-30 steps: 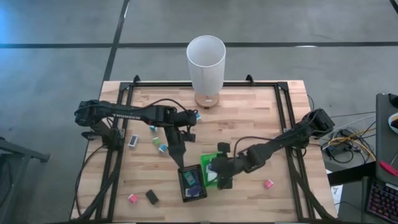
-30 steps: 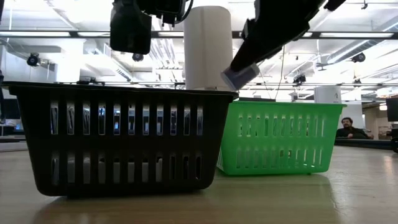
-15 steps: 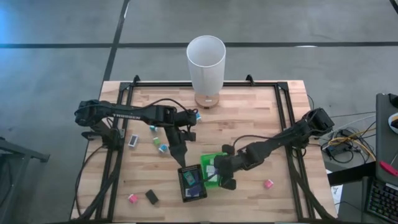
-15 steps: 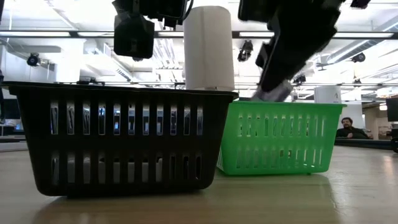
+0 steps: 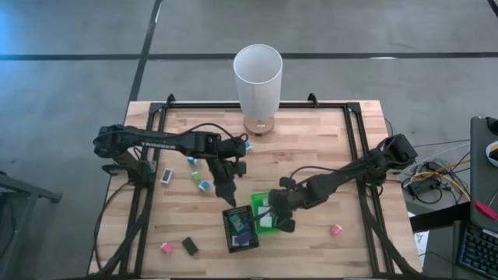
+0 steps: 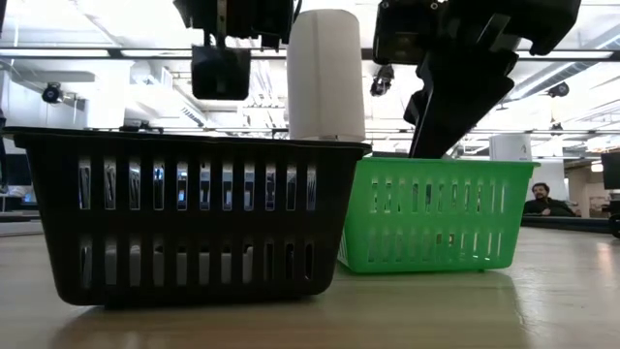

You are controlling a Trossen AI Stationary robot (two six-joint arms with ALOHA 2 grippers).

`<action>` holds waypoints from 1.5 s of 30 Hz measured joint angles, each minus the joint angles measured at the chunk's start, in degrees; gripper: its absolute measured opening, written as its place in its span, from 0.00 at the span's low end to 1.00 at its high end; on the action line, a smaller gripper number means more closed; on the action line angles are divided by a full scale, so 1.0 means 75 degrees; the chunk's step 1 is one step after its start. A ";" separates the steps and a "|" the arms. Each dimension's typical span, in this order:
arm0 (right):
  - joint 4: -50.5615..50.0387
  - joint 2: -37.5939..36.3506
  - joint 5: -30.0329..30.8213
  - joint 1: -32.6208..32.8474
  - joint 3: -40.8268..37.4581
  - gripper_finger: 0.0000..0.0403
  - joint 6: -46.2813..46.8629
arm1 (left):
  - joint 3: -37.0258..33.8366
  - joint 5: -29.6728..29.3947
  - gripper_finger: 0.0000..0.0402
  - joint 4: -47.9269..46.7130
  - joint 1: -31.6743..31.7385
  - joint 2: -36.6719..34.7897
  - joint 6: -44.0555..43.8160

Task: Pick & Place Office items
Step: Put the purple charger adapter into the green bin, then put the right blue charger adapter into the green bin

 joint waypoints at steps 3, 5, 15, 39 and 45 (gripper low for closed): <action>0.0009 0.0000 0.0058 0.0000 -0.0001 0.44 0.0000 | 0.0000 -0.0410 0.71 0.0006 0.0000 0.0000 0.0000; 0.0040 0.0000 0.0080 0.0000 -0.0001 0.54 -0.0002 | 0.0000 -0.0737 0.71 0.0010 0.0000 0.0000 0.0000; 0.0502 -0.0003 0.0424 0.0006 -0.0001 0.71 -0.0093 | 0.0000 -0.2467 0.71 0.0010 -0.0063 0.0000 -0.0160; -0.0505 -0.0087 0.5096 0.0006 0.0481 0.62 -0.0375 | -0.1362 -0.7853 0.71 0.0440 0.0691 0.0026 -0.0226; -0.0717 -0.0087 0.5103 0.0008 0.0725 0.62 -0.0465 | -0.1373 -0.6439 0.71 0.1156 0.1434 0.0029 -0.1743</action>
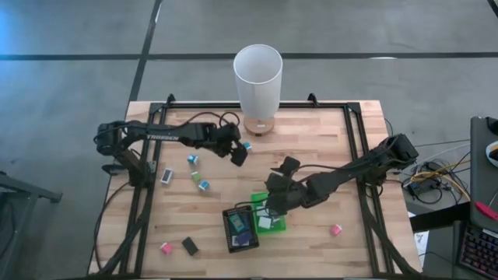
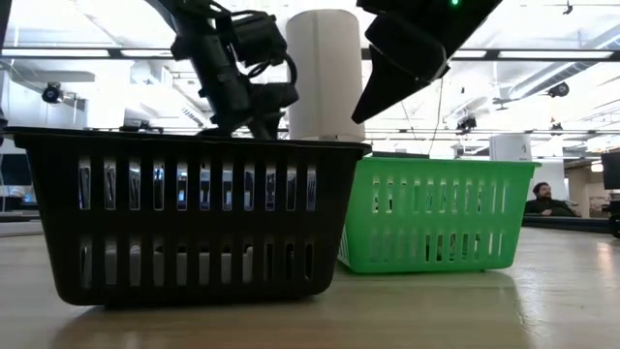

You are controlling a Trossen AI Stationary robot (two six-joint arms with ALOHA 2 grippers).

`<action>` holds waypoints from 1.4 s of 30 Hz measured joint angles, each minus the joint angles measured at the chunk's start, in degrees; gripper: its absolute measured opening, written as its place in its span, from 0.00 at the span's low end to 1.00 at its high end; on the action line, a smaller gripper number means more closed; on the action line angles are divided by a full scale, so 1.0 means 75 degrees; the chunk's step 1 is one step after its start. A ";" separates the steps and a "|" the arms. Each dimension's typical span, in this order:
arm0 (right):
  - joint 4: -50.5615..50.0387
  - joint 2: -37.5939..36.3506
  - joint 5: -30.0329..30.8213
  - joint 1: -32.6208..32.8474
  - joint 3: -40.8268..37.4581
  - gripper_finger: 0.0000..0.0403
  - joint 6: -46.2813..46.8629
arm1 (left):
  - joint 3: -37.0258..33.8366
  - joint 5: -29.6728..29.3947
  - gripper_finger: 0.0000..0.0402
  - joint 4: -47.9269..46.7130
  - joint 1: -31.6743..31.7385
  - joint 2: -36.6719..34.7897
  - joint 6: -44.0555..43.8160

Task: Pick & Place Office items
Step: Put the right blue charger adapter into the green bin

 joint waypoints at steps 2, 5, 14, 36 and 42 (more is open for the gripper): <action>-0.0137 0.0000 -0.0003 0.0000 0.0077 0.62 0.0000 | 0.0000 0.0399 0.71 0.0365 0.0131 0.0000 -0.0288; -0.0273 0.0000 -0.0003 0.0000 0.0162 0.62 0.0003 | 0.0014 0.0547 0.71 0.0848 0.0260 0.0000 -0.0568; -0.0357 0.0000 -0.0272 0.0002 0.0326 0.62 -0.0066 | 0.0009 0.0543 0.71 0.1288 0.0504 0.0000 -0.1975; -0.1123 0.0000 -0.0588 0.0015 0.1172 0.62 -0.0616 | 0.0035 0.0148 0.71 0.1396 0.0676 0.1208 -0.3983; -0.1114 0.0000 -0.0714 0.0018 0.1219 0.62 -0.0633 | 0.0575 0.0310 0.71 0.1495 0.0775 0.2023 -0.3983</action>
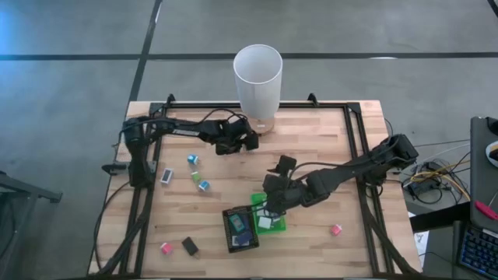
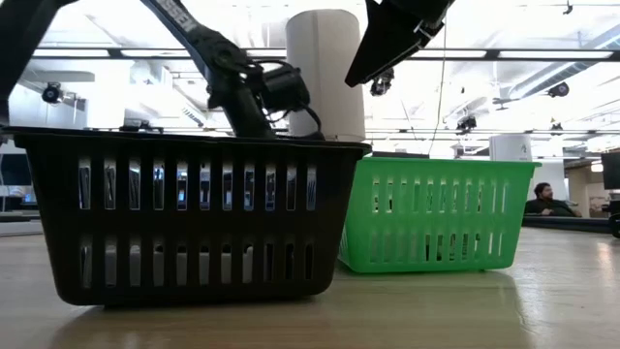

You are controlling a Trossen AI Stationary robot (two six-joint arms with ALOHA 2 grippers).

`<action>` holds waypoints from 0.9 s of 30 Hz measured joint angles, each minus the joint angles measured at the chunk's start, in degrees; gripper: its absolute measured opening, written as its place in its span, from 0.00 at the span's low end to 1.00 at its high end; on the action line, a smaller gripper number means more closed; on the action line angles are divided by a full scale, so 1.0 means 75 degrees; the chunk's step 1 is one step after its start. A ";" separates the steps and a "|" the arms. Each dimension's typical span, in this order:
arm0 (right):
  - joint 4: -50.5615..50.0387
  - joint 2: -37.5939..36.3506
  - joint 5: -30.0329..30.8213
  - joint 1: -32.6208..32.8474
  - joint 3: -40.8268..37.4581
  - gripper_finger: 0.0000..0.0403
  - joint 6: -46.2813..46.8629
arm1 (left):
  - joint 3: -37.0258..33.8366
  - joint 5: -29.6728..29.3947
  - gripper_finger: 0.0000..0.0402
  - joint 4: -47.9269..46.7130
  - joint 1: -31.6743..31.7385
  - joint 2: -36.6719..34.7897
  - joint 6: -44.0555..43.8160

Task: Pick & Place Office items
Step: Put the right blue charger adapter into the green bin

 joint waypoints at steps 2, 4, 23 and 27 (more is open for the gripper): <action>-0.0020 0.0000 -0.0003 0.0000 -0.0041 0.62 -0.0088 | 0.0233 0.0032 0.71 -0.0009 -0.0003 0.0240 0.0001; -0.0012 0.0000 -0.0002 0.0000 -0.0067 0.62 -0.0138 | 0.0486 0.0045 0.71 -0.0011 -0.0009 0.0451 0.0050; -0.0011 0.0000 -0.0577 0.0349 -0.0172 0.62 0.0099 | 0.1652 0.0039 0.71 -0.0955 0.0068 0.1095 0.0379; -0.0003 0.0000 -0.0578 0.0488 -0.0172 0.62 0.0099 | 0.1649 -0.0155 0.71 -0.1101 0.0085 0.1095 0.0344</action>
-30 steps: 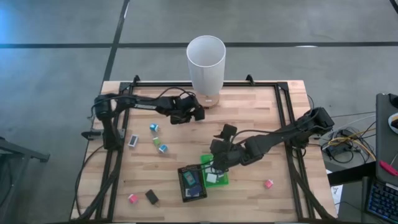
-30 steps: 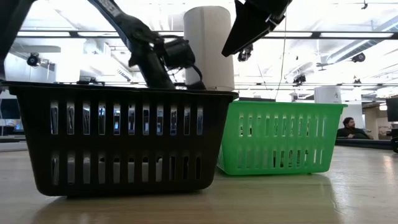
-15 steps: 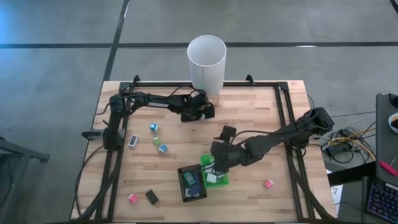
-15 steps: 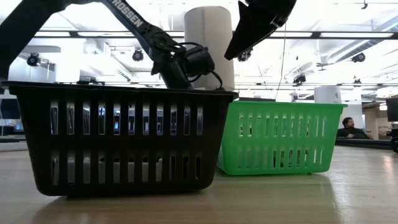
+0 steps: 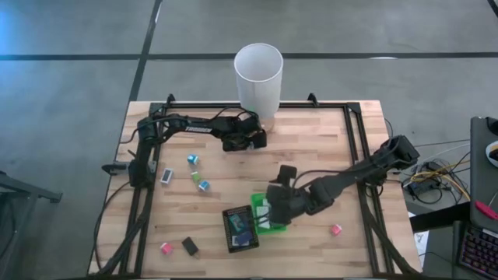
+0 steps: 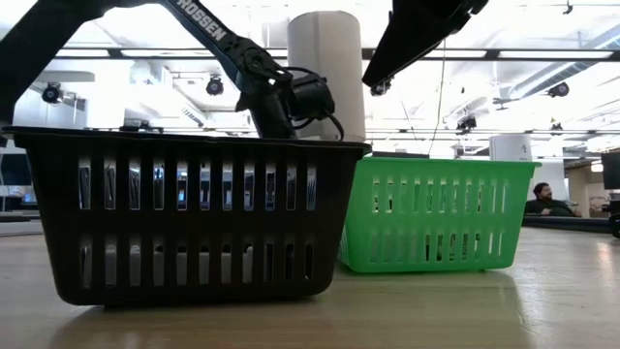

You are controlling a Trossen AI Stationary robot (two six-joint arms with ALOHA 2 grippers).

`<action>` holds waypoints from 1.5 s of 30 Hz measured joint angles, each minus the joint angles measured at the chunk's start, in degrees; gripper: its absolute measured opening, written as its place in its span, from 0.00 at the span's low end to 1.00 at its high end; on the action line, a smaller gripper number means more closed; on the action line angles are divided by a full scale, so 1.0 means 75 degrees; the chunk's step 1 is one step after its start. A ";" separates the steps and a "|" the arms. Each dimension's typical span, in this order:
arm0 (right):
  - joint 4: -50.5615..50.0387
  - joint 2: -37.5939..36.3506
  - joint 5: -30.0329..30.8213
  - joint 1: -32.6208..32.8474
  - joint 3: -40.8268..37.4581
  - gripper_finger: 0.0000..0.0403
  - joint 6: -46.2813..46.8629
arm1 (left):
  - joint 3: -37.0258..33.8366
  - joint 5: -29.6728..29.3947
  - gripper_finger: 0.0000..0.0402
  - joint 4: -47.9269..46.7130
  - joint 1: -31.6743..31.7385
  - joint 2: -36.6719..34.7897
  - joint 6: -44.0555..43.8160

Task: Pick & Place Office items
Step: Put the right blue charger adapter into the green bin

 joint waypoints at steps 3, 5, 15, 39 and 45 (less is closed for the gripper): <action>0.0005 0.0000 0.0001 0.0070 0.0002 0.62 0.0000 | 0.0000 -0.0231 0.71 -0.0006 0.0008 0.0000 -0.0087; 0.0006 0.0000 0.0001 0.0103 0.0013 0.62 0.0000 | 0.0000 -0.0415 0.71 -0.0006 0.0008 0.0000 -0.0095; 0.0015 0.0000 0.0001 0.0148 0.0051 0.62 0.0000 | 0.0000 -0.0907 0.71 0.0003 0.0014 0.0000 -0.0254; 0.0026 0.0003 -0.0016 0.0148 0.0057 0.62 -0.0006 | -0.0089 -0.0917 0.71 0.0289 0.0000 0.0000 0.0820; 0.0034 0.0003 -0.0016 0.0148 0.0057 0.62 -0.0006 | -0.0361 -0.0942 0.71 0.0346 -0.0034 -0.0014 0.0978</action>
